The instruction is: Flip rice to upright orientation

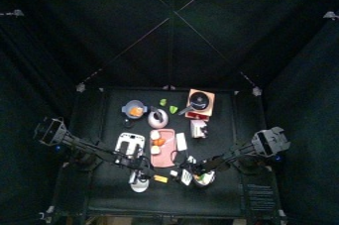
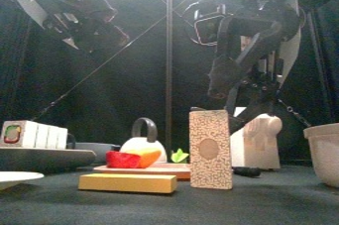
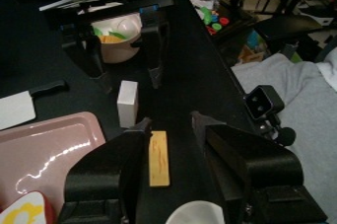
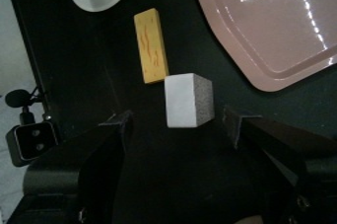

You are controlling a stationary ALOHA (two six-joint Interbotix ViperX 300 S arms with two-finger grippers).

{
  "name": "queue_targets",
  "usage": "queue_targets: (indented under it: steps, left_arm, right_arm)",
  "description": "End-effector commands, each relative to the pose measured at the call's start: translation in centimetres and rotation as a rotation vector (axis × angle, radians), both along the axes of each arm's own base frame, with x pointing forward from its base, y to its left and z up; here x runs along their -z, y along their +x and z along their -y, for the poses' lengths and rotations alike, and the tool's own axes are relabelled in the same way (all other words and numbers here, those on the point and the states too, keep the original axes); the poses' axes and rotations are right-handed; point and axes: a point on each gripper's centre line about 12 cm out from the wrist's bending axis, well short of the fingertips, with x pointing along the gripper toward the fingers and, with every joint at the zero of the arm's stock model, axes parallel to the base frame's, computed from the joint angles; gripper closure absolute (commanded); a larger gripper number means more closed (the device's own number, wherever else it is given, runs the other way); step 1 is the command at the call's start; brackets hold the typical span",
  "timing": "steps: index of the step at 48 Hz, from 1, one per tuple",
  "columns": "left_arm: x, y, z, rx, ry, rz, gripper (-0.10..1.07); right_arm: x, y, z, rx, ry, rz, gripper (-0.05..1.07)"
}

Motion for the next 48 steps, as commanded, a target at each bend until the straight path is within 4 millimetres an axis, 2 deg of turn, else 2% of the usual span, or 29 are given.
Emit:
queue_targets:
  steps: [1,15,20,29,37,48]
  left_arm:
    - [-0.5,0.3,0.0,-0.009,-0.013,0.014,0.19]
    - [-0.3,0.2,-0.1,-0.012,-0.015,0.008,0.19]
    - [-0.3,0.2,-0.1,-0.012,-0.014,0.007,0.19]
    - [-0.3,0.2,-0.1,-0.012,-0.014,0.007,0.19]
    - [-0.2,0.1,-0.1,-0.012,-0.014,0.005,0.19]
    - [-0.3,0.2,-0.1,-0.01,-0.012,0.007,0.19]
  right_arm:
    - [-1.2,0.9,0.4,0.017,0.001,0.03,0.02]
    - [-0.4,1.6,1.1,0.051,0.007,0.007,0.06]
    - [-0.2,1.6,1.1,0.061,0.016,0.0,0.14]
    - [-0.1,1.2,1.2,0.087,0.038,-0.015,0.35]
    - [-1.2,0.3,1.0,0.121,0.092,-0.012,0.48]
    - [-3.2,-1.8,0.9,0.171,0.229,0.05,0.5]
